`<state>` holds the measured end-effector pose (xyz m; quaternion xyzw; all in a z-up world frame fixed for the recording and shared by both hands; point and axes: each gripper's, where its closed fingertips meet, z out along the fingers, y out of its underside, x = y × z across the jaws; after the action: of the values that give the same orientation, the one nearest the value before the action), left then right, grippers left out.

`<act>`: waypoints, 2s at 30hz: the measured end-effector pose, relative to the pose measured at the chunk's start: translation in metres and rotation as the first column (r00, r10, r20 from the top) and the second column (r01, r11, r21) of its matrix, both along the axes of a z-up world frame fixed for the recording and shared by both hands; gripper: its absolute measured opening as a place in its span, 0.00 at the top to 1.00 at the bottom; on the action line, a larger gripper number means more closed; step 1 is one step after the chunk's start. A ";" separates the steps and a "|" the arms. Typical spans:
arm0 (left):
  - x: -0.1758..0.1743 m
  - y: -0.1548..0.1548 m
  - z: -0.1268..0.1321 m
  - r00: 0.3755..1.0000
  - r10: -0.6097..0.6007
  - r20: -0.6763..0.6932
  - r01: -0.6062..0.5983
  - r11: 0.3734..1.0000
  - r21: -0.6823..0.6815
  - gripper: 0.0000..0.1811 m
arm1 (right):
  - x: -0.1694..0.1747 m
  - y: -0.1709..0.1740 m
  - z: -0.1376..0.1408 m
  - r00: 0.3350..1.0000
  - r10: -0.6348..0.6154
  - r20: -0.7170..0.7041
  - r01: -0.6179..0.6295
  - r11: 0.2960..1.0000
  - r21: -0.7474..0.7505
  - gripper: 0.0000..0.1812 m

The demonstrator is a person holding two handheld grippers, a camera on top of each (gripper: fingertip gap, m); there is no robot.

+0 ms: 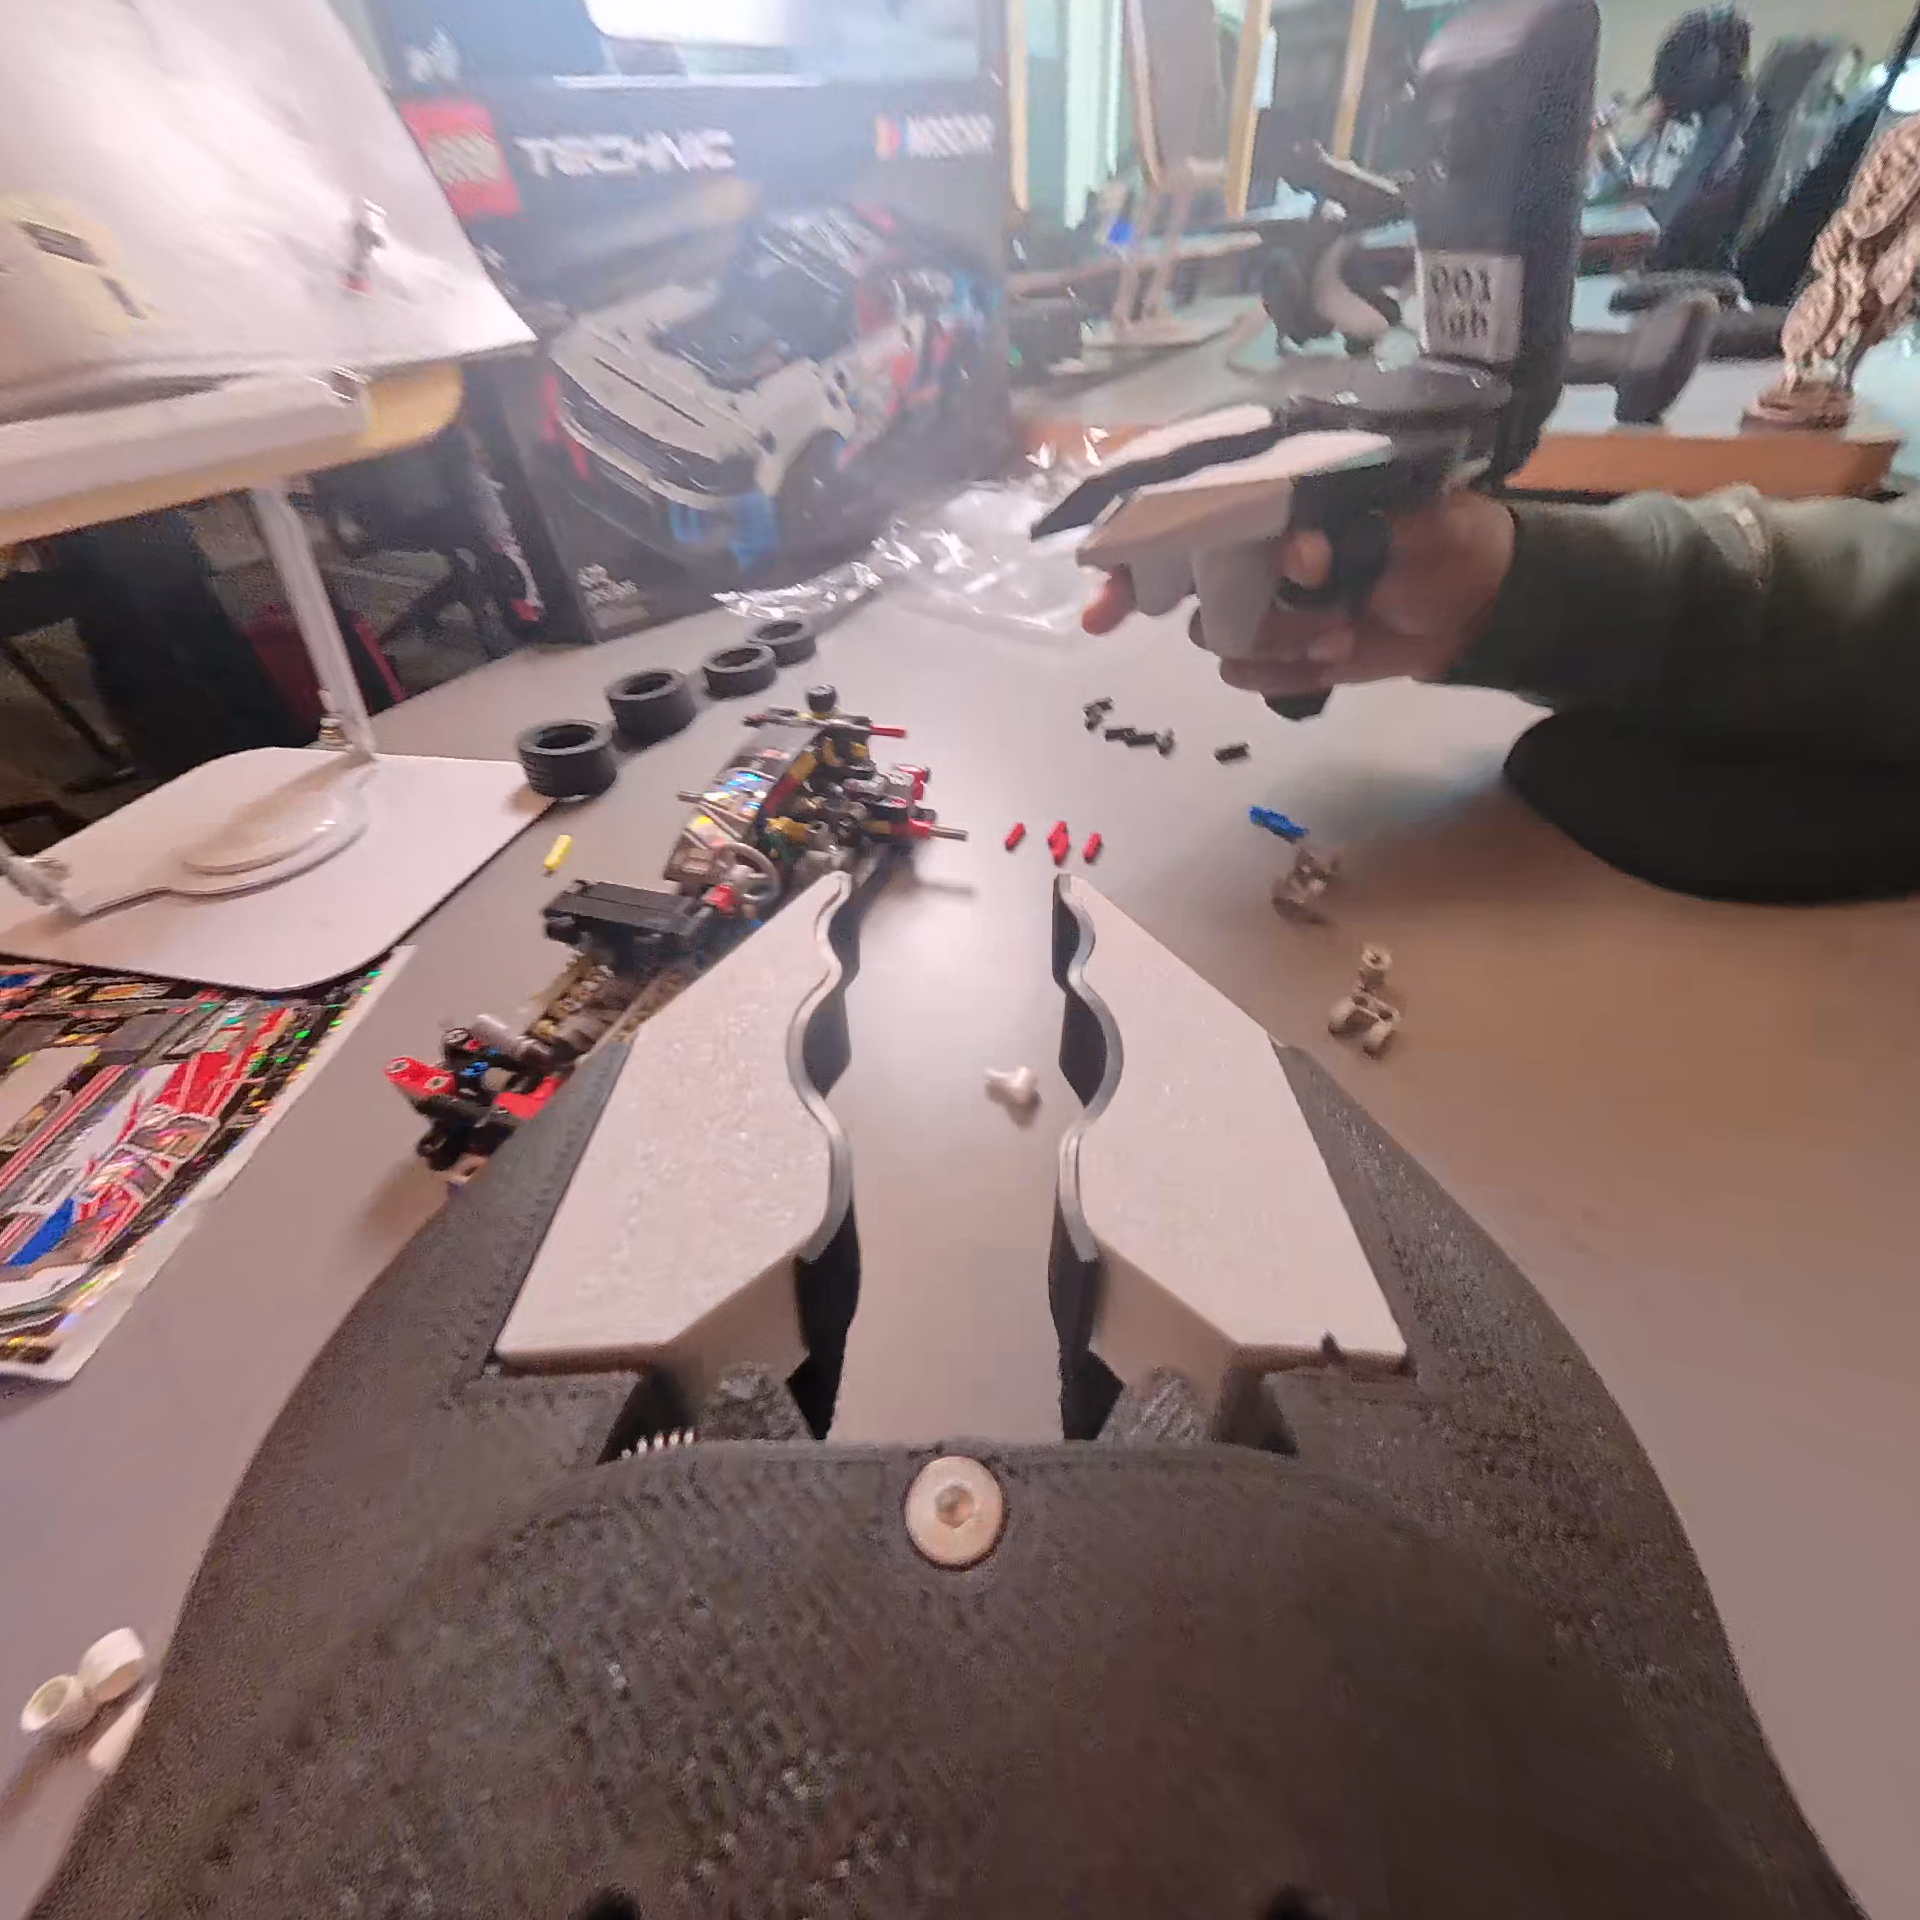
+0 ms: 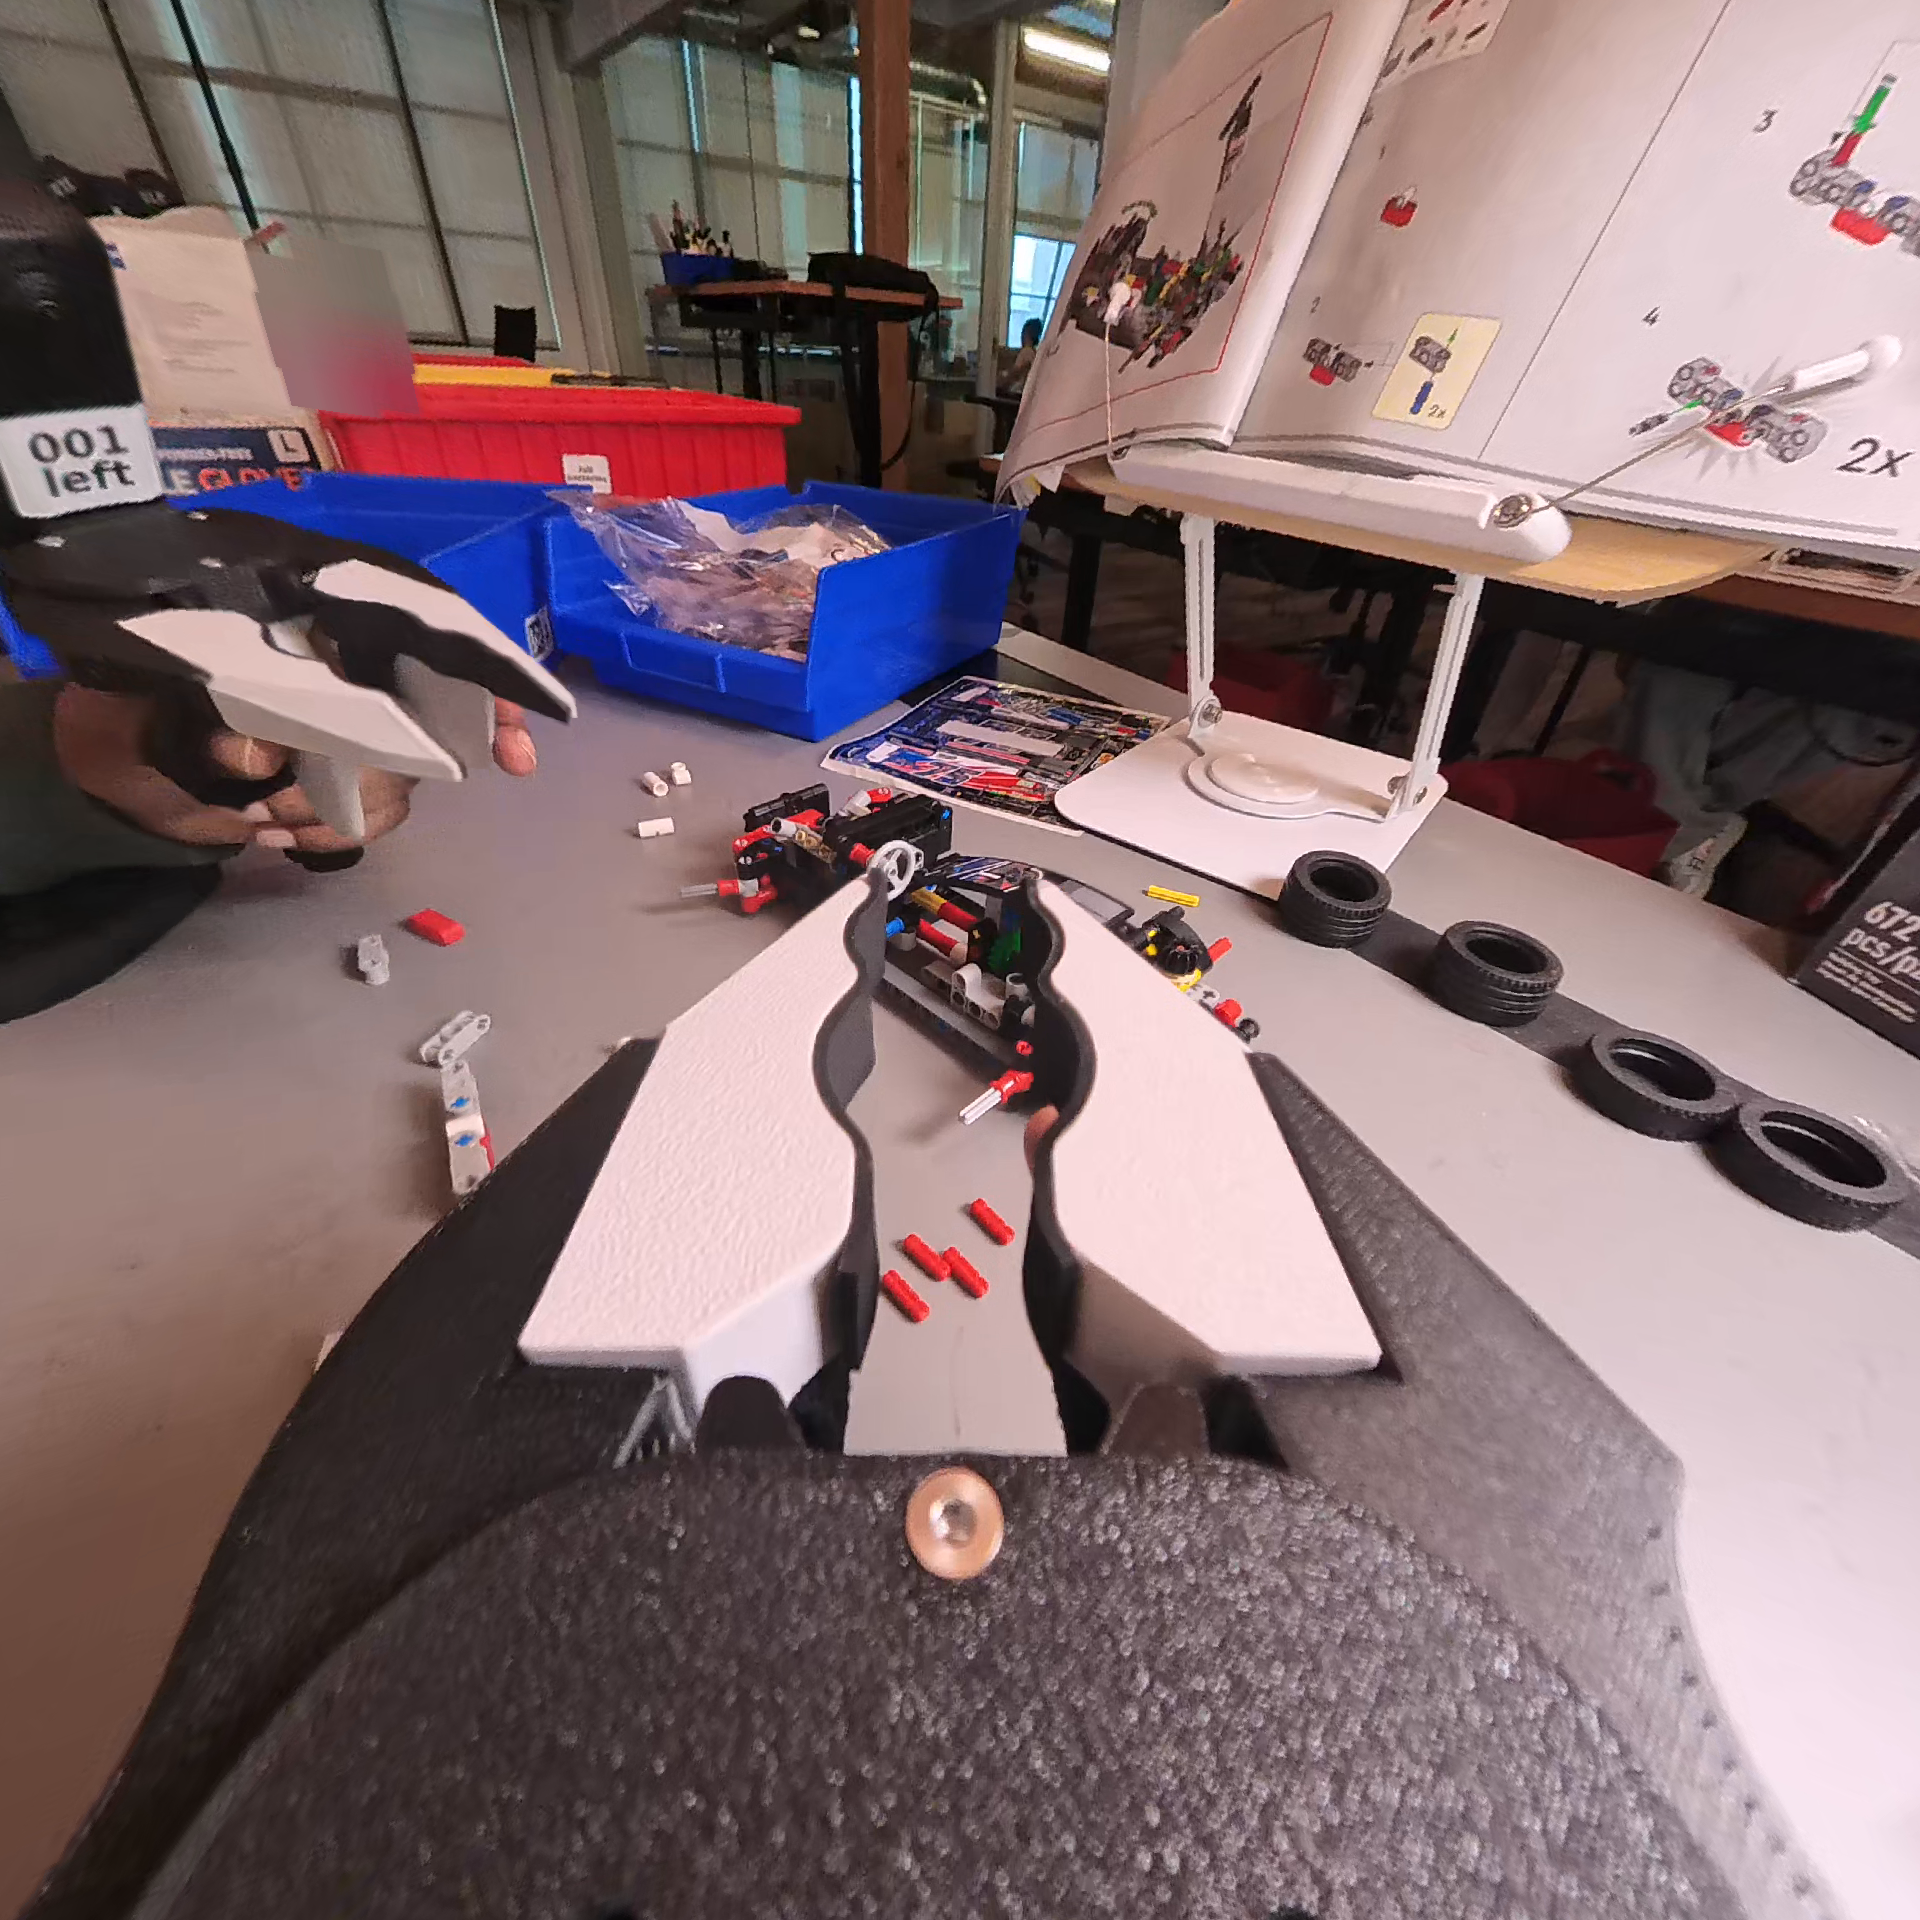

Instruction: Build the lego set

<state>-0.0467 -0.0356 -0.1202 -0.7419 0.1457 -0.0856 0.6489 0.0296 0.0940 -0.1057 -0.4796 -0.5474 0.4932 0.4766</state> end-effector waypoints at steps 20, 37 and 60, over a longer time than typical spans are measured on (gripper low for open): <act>-0.034 0.001 0.016 0.982 0.078 0.175 -0.092 0.993 0.077 0.80 | 0.000 0.023 0.006 0.994 -0.089 -0.058 0.086 0.995 -0.051 0.88; -0.042 -0.006 0.030 0.974 0.108 0.201 -0.133 0.984 0.115 0.82 | 0.001 0.017 0.012 0.991 -0.099 -0.085 0.099 0.995 -0.010 0.88; -0.060 -0.008 0.030 0.971 0.199 0.134 -0.215 0.969 0.122 0.83 | 0.009 0.044 -0.005 0.968 -0.241 0.070 0.231 0.965 0.123 0.93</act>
<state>-0.1063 -0.0440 -0.0907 -0.7008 0.0333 -0.0517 0.7107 0.0387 0.1383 -0.1102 -0.5338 -0.5333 0.3801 0.5350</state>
